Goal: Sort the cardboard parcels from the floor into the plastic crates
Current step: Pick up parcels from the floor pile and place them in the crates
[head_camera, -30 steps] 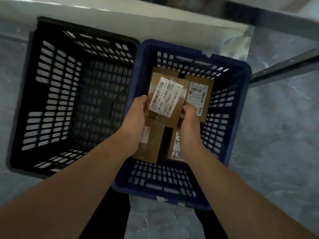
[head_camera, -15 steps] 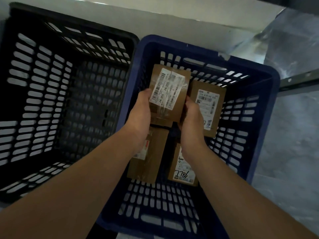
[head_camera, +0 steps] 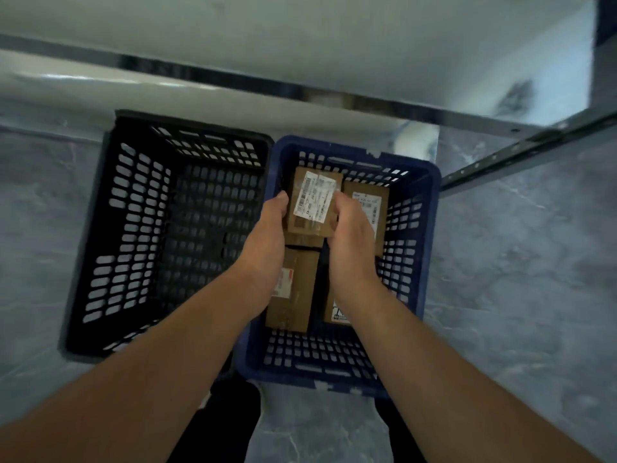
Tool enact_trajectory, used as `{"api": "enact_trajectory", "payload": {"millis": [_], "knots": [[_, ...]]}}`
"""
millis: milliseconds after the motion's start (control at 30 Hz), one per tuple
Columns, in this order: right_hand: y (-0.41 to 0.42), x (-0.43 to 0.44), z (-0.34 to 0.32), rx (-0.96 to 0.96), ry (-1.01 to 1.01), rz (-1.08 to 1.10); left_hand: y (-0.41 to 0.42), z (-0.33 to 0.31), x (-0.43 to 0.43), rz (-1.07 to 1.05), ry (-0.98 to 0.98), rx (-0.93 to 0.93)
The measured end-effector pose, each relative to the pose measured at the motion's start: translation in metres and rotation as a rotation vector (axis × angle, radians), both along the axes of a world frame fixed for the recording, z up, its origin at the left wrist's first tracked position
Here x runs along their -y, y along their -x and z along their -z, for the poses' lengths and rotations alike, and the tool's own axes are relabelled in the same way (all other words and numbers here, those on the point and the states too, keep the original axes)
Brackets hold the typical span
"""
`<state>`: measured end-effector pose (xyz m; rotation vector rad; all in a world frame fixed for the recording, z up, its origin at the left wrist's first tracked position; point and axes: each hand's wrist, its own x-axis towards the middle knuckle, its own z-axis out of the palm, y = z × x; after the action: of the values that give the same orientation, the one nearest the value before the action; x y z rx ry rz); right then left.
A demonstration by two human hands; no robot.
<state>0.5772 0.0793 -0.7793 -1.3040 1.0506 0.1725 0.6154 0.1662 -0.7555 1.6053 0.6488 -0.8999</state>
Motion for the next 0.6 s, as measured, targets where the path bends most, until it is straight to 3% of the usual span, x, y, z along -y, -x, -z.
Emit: {"api": "enact_trajectory", "payload": {"millis": [267, 600], "knots": [[0.006, -0.025, -0.163, 0.123, 0.032, 0.058, 0.007, -0.174, -0.026, 0.114, 0.103, 0.137], [0.045, -0.043, -0.411, 0.396, 0.098, -0.150, 0.065, -0.398, -0.056, -0.103, 0.181, 0.376]]}}
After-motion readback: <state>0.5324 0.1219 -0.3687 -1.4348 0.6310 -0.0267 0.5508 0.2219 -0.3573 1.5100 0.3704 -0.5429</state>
